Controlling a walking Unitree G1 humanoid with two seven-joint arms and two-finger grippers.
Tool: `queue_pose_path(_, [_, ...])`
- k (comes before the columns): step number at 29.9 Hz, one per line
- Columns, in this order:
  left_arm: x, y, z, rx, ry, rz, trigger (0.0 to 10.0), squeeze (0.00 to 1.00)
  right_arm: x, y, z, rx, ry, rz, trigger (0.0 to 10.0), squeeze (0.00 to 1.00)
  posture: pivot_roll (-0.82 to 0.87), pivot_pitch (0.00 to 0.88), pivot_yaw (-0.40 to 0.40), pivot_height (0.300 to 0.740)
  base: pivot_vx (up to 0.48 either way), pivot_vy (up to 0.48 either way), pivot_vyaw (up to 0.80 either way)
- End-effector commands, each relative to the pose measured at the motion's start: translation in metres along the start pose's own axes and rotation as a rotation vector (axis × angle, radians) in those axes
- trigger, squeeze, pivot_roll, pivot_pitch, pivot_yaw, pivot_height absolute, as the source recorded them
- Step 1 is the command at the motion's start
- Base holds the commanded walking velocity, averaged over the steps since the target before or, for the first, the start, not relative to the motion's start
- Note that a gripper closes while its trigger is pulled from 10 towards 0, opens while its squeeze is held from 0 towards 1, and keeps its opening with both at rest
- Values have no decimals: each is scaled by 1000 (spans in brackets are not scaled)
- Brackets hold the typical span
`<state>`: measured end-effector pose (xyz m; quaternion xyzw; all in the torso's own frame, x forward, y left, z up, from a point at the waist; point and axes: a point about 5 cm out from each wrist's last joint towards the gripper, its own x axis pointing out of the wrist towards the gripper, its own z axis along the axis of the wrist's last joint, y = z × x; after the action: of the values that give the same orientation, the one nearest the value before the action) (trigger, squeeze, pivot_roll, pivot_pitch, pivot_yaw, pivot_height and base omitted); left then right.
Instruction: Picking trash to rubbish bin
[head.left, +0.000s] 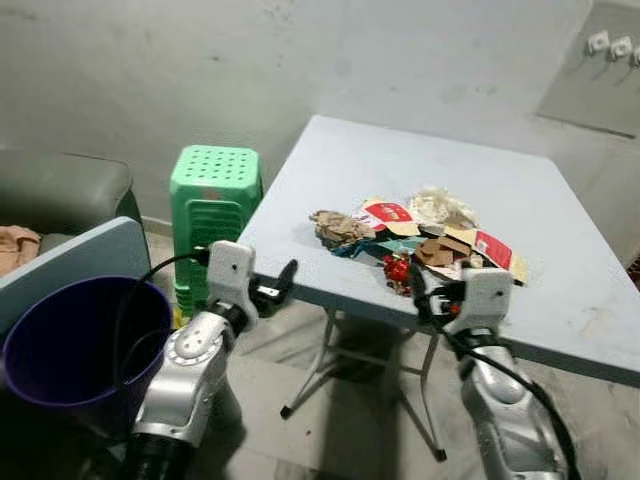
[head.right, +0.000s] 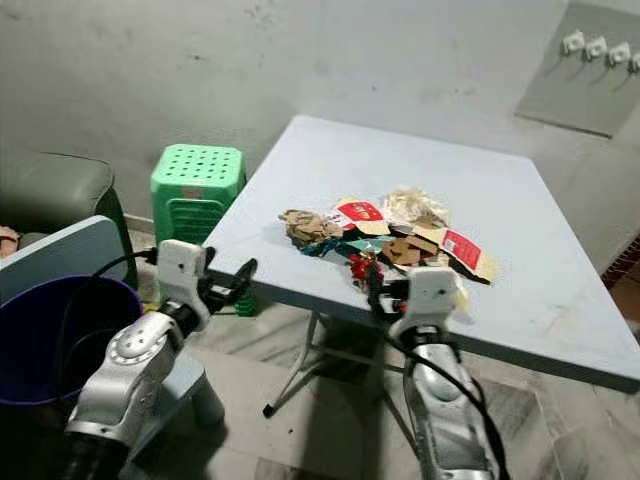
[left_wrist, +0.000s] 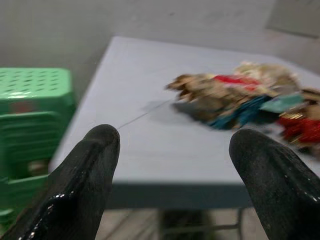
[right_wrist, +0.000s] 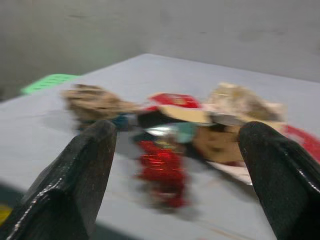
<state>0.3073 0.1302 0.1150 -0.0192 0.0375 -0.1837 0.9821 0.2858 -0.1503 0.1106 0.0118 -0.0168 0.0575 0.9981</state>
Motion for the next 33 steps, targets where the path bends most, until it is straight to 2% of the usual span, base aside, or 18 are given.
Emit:
queue_pose_path(1, [2, -6, 6, 10, -19, -30, 10000, 0, 0, -7, 6, -11, -17, -15, 10000, 0, 0, 0, -74, 740, 0, 0, 0])
queue_pose_path(6, [1, -7, 7, 4, -23, -42, 10000, 0, -1, -6, 6, -8, -16, -15, 10000, 0, -2, 0, -71, 740, 53, 0, 0])
queue_pose_path(28, [2, -7, 9, 11, -15, -57, 10000, 0, -1, -2, 6, 3, -19, -5, 10000, 0, -2, 0, -63, 740, 368, 0, 0])
queue_pose_path(33, [2, -12, 11, 8, -29, -90, 10000, 0, 0, -1, 6, 4, -20, -1, 10000, 0, -1, 0, -63, 740, 0, 0, 0])
